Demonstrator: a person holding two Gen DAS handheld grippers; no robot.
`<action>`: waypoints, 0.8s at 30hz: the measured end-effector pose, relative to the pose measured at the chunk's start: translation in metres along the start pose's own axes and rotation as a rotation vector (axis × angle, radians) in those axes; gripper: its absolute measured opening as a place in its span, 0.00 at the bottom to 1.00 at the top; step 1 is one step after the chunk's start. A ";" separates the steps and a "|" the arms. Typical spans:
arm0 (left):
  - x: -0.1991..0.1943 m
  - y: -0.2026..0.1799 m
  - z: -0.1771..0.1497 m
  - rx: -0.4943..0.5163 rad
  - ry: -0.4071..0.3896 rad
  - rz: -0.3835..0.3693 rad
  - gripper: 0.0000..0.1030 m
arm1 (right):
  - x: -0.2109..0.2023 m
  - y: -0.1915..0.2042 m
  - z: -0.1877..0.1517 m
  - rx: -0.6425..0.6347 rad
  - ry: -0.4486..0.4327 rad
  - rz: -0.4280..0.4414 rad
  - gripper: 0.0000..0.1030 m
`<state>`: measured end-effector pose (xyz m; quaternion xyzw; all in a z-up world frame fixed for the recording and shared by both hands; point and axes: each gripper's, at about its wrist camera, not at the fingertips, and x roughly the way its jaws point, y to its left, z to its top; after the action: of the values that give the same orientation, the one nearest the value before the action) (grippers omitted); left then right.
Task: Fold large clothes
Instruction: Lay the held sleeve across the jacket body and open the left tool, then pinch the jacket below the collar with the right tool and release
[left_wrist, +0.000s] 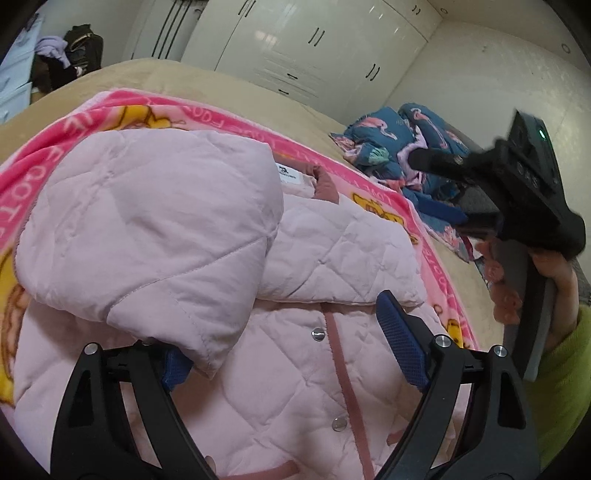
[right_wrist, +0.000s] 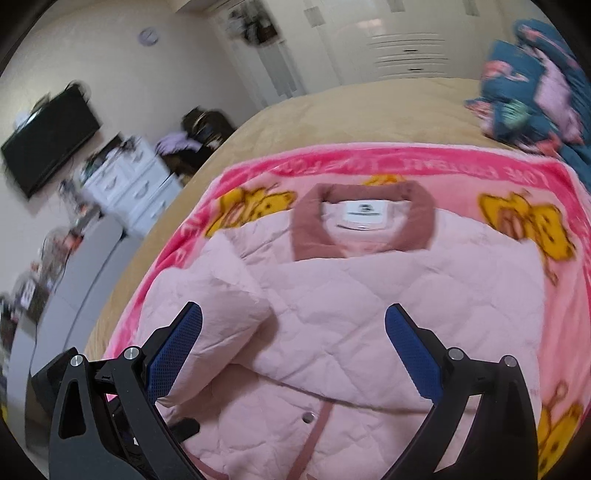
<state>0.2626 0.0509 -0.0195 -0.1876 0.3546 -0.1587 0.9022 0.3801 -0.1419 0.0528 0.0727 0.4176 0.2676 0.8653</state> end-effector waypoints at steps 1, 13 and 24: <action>0.001 0.000 0.000 0.004 -0.003 0.001 0.78 | 0.007 0.005 0.004 -0.020 0.015 0.011 0.96; -0.001 0.001 0.003 0.032 -0.027 0.007 0.78 | 0.129 0.087 0.045 -0.258 0.312 0.162 0.93; -0.009 0.006 0.007 0.028 -0.060 0.029 0.86 | 0.107 0.095 0.037 -0.314 0.202 0.288 0.14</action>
<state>0.2623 0.0616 -0.0125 -0.1746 0.3277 -0.1449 0.9171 0.4238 -0.0016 0.0365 -0.0310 0.4404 0.4561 0.7727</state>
